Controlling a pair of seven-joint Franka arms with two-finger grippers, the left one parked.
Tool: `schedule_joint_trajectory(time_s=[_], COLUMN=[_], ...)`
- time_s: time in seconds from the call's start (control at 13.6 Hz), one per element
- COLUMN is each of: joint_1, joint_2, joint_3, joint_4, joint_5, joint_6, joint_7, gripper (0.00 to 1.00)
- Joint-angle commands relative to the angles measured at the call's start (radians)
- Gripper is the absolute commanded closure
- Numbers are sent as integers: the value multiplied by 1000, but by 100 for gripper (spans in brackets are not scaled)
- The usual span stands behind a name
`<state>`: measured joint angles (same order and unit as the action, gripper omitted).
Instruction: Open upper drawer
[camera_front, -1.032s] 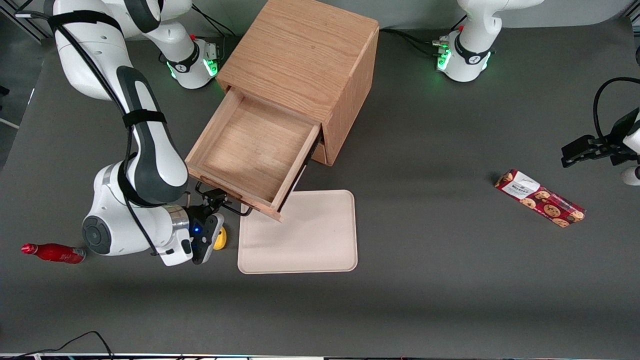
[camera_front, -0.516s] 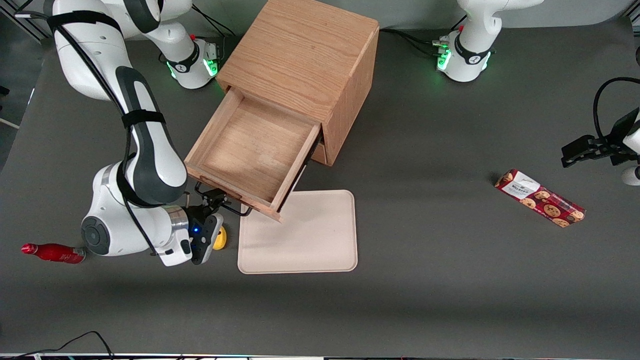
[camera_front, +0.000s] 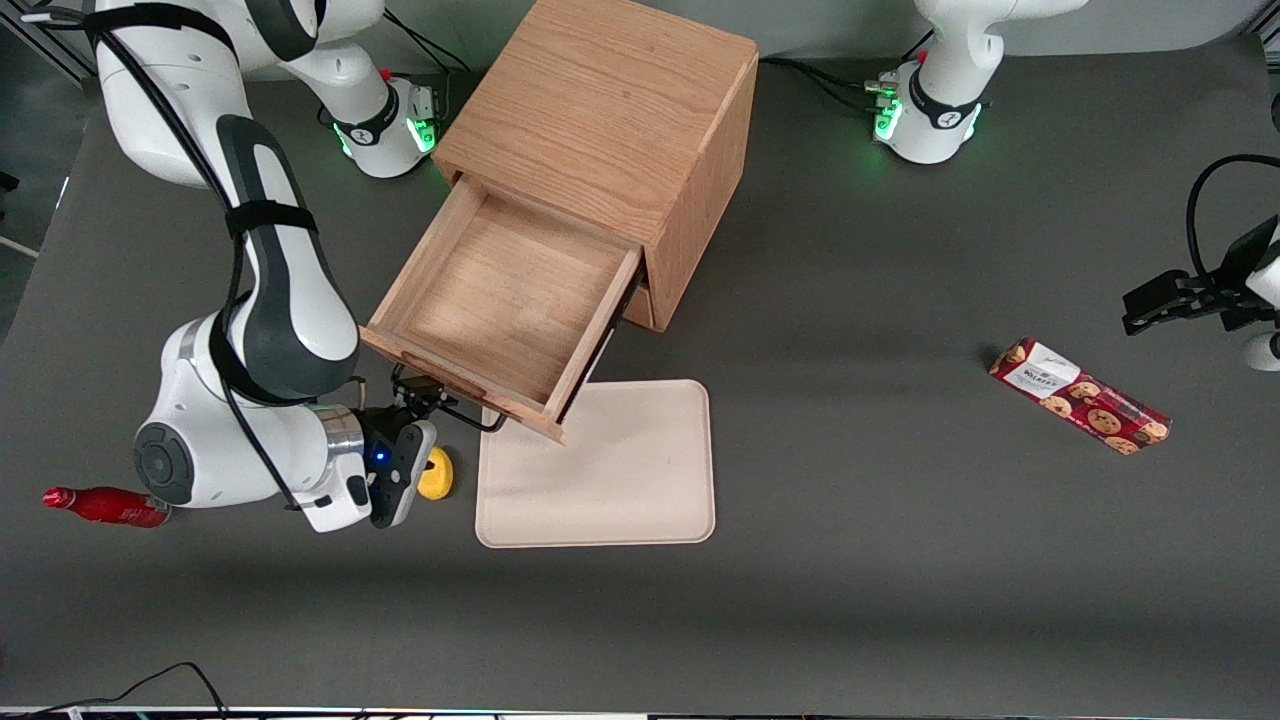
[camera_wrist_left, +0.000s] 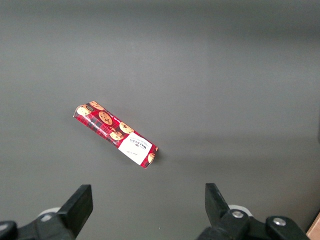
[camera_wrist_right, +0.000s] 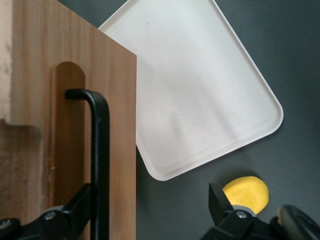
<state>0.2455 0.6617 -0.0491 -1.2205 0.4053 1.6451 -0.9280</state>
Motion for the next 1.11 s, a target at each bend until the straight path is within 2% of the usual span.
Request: schedule_joint_trajectory(time_s=[0.0, 0.29, 0.52, 0.59, 0.66, 0.74, 0.81, 1.03], joint_1=[0, -2, -9, -9, -5, 1, 2, 0], joint_2=[-54, -177, -270, -295, -315, -326, -336, -340], joint_3=[-1, -17, -32, -32, -29, -20, -17, -31], joint_4=[1, -14, -40, -43, -43, -40, -37, -34], joint_5=[-23, -43, -59, -83, -161, -265, -322, -349], joint_6=[-30, -34, -92, -100, -113, -120, -120, -120], joint_7=[66, 81, 413, 552, 625, 629, 629, 618], gripper=[0, 0, 0, 0, 0, 0, 0, 0])
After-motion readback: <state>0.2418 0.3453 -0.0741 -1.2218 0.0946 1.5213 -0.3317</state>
